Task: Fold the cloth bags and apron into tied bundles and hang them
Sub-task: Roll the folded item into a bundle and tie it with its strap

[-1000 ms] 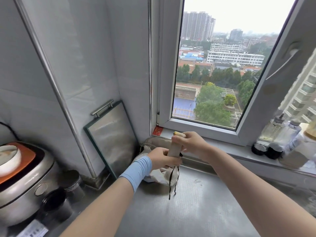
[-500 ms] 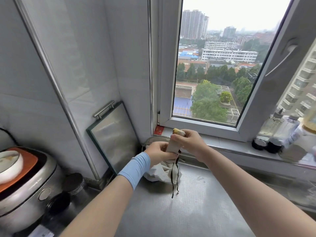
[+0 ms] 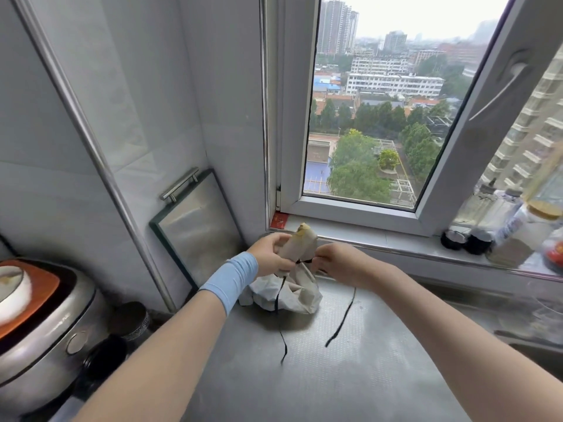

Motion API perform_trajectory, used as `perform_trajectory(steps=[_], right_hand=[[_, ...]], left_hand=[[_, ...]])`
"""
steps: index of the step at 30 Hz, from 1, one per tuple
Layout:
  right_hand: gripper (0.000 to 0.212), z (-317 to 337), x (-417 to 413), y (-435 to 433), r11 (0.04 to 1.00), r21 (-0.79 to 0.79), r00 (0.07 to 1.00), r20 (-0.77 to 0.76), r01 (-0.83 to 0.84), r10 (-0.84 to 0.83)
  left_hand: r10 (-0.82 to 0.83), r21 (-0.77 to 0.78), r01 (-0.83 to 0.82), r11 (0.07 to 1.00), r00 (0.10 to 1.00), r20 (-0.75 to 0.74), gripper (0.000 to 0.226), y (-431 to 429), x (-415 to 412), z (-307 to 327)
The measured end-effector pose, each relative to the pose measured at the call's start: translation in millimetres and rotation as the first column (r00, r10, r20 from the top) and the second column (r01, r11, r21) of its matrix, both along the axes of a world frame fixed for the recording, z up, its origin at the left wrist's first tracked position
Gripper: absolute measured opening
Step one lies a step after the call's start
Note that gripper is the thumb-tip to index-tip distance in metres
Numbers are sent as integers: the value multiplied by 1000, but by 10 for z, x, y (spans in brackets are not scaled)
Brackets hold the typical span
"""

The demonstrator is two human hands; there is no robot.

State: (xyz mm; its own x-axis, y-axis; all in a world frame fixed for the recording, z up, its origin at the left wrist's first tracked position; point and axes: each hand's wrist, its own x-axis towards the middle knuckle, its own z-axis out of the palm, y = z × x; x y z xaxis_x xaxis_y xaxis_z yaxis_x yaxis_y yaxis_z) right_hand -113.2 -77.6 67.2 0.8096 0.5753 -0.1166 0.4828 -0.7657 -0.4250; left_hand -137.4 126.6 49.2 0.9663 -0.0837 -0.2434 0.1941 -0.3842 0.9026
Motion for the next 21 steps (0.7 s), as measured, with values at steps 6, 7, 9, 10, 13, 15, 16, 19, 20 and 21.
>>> perform_trajectory(steps=[6,7,9,10,13,15,16,19,20,21], right_hand=[[17,365,-71,94,931,-329,882,377,-160,284],[17,396,-63,98,927,-338,853,424,-163,305],[20,381,-28,74,945,-306,848,464,-117,255],[22,340,-10,54,960,-269,873,448,-75,194],[19,172,41,-13,984,-164,949,314,66,-11],[20,54,64,-38,990,-94,957,282,103,-73],[20,5,74,-36,991,-83,956,284,104,-77],[21,-113,107,-12,992,-75,960,269,101,-78],[21,-139,125,-17,993,-20,962,248,120,-112],[22,-161,146,-32,985,82,960,225,154,-169]], left_hand=[[-217,435,220,873,974,-57,64,-196,-77,-45],[-259,447,258,857,964,-60,63,-241,-121,-56],[-332,467,301,831,943,-19,65,-332,-196,-55],[-350,493,306,814,937,-3,65,-379,-236,-58],[-302,344,273,898,953,31,59,-481,-282,-208],[-192,103,191,976,981,-4,42,-565,-322,-277],[-133,-6,133,991,990,-39,31,-616,-343,-291],[-4,-68,-1,998,997,-77,29,-718,-400,-317],[29,-51,-33,998,996,-80,36,-720,-400,-348],[66,-64,-72,995,993,-94,42,-706,-367,-396]])
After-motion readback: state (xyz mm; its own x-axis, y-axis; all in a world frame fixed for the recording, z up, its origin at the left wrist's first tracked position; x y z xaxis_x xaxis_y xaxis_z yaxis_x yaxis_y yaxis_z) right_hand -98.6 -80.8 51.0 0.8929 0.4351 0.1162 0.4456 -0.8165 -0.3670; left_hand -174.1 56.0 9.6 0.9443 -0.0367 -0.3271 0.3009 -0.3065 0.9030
